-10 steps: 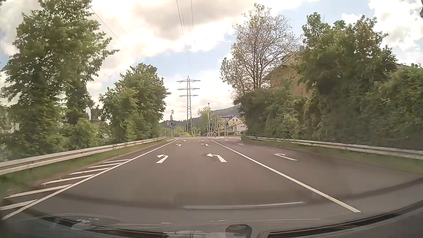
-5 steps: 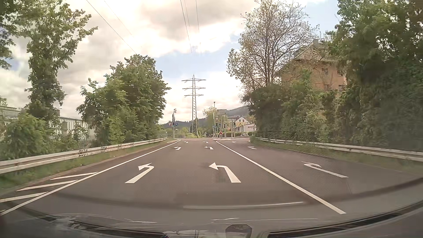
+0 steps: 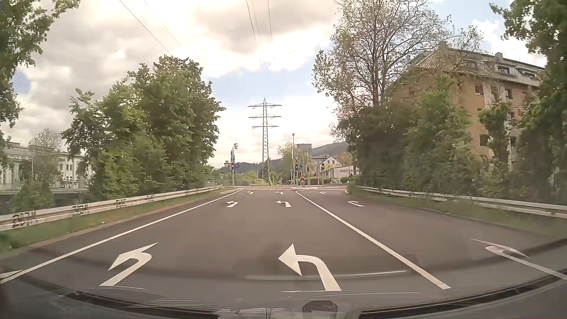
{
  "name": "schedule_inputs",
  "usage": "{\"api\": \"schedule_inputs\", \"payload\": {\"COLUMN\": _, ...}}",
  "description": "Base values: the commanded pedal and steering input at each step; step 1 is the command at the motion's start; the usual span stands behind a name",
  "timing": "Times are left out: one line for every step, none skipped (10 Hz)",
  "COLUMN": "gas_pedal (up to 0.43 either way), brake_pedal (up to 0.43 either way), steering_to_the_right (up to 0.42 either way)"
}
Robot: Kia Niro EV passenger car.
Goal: Follow the waypoints while adhering to traffic rules and regulations
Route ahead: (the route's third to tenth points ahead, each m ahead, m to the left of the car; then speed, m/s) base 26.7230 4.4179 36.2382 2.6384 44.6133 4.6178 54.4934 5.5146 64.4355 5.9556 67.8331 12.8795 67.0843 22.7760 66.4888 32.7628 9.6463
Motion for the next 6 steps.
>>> {"api": "schedule_inputs", "payload": {"gas_pedal": 0.067, "brake_pedal": 0.000, "steering_to_the_right": -0.011}}
{"api": "schedule_inputs", "payload": {"gas_pedal": 0.028, "brake_pedal": 0.000, "steering_to_the_right": -0.011}}
{"api": "schedule_inputs", "payload": {"gas_pedal": 0.000, "brake_pedal": 0.000, "steering_to_the_right": -0.010}}
{"api": "schedule_inputs", "payload": {"gas_pedal": 0.000, "brake_pedal": 0.000, "steering_to_the_right": -0.010}}
{"api": "schedule_inputs", "payload": {"gas_pedal": 0.000, "brake_pedal": 0.000, "steering_to_the_right": -0.009}}
{"api": "schedule_inputs", "payload": {"gas_pedal": 0.000, "brake_pedal": 0.000, "steering_to_the_right": -0.009}}
